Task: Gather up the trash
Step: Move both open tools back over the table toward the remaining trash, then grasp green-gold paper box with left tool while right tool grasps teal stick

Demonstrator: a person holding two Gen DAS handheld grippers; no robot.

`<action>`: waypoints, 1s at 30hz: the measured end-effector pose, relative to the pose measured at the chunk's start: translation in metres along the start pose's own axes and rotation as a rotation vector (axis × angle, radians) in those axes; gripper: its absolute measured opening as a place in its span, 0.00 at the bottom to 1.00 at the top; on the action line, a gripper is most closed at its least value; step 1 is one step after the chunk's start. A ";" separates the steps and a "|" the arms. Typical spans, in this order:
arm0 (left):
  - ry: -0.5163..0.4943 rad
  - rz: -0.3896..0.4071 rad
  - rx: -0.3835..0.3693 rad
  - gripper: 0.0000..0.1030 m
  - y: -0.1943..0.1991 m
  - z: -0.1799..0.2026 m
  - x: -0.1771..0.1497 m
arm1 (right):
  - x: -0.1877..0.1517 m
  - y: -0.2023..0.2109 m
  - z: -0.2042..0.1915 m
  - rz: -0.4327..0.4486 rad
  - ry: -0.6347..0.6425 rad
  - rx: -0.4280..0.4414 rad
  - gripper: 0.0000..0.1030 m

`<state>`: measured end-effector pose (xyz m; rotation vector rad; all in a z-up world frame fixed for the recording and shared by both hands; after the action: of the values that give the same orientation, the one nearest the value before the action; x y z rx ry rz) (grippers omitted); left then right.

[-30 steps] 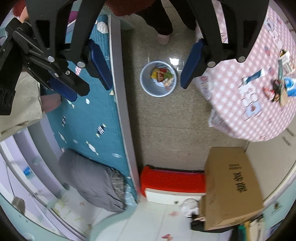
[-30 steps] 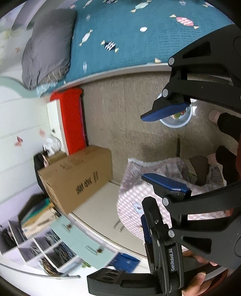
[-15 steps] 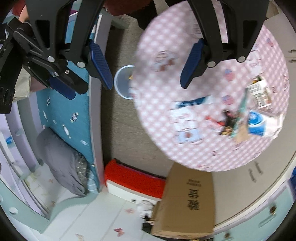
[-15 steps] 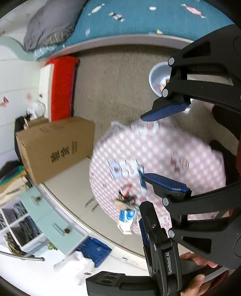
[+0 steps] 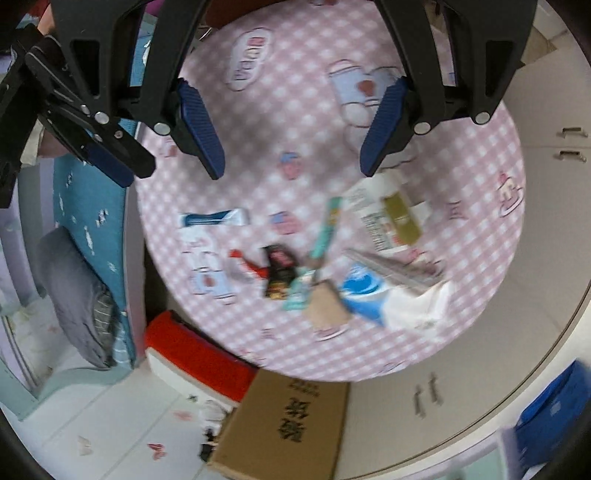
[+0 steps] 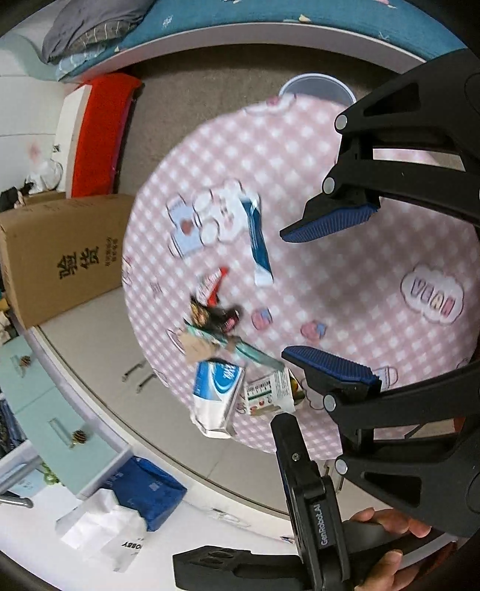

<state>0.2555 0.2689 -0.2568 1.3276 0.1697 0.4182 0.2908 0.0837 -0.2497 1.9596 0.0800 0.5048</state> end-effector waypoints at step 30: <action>0.160 -0.153 -0.026 0.44 -0.087 -0.090 0.039 | 0.028 -0.064 -0.018 -0.085 -0.040 -0.036 0.57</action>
<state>0.2765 0.3493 -0.3575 1.2459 0.3950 0.3951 0.3203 0.1350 -0.2916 1.9216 0.1275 0.4086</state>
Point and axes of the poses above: each gripper's, at about its wrist camera, not at the fingertips, and y roughly against the way its jaws point, z to its right, x to its top, the point moved 1 cm from there along -y, roughly the way its jaws point, and after that the axes turned 8 degrees about -z, right-handed, at the moved point
